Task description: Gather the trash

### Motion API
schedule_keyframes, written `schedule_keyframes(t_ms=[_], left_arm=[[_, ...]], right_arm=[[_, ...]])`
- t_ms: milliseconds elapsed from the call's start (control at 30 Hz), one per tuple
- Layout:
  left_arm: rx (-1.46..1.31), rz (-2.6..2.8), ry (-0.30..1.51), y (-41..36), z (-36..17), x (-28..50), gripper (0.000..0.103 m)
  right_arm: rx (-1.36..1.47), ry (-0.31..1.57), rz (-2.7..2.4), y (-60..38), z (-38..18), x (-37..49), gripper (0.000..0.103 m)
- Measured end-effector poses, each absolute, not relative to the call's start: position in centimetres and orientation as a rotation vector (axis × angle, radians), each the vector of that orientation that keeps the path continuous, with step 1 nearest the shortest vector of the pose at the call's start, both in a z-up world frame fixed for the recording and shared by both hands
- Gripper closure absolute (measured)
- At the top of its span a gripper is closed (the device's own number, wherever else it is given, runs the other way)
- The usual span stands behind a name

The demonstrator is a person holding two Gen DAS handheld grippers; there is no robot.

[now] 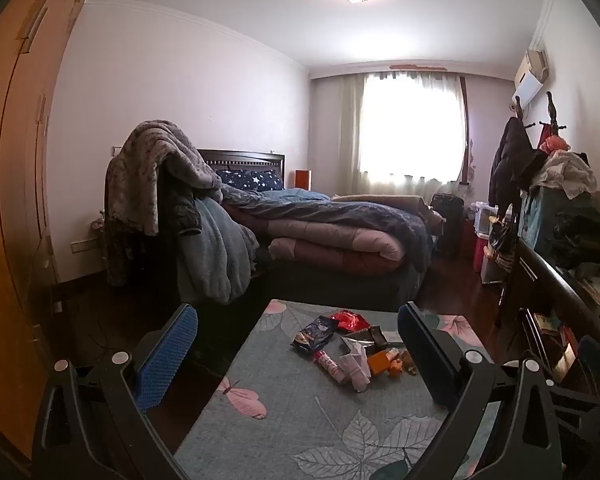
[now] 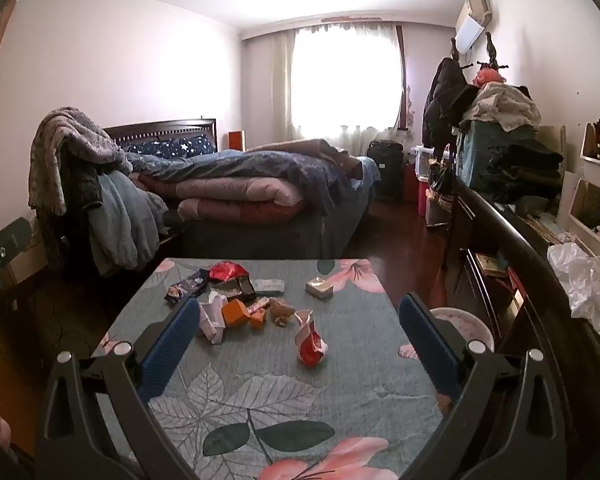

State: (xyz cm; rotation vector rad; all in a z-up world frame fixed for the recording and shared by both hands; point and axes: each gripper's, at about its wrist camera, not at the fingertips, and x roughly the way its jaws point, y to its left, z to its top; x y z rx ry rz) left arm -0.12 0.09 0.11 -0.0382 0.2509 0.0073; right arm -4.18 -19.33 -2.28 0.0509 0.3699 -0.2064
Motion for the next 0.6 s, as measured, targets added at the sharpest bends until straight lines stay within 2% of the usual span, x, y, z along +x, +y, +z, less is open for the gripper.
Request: schedule_keyframes(t_ms=[600], left_arm=[[-0.057, 0.022, 0.197, 1.4, 2.5, -3.2, 0.004]], right_arm=[[0.043, 0.266, -0.197, -18.5, 1.7, -8.4, 0.003]])
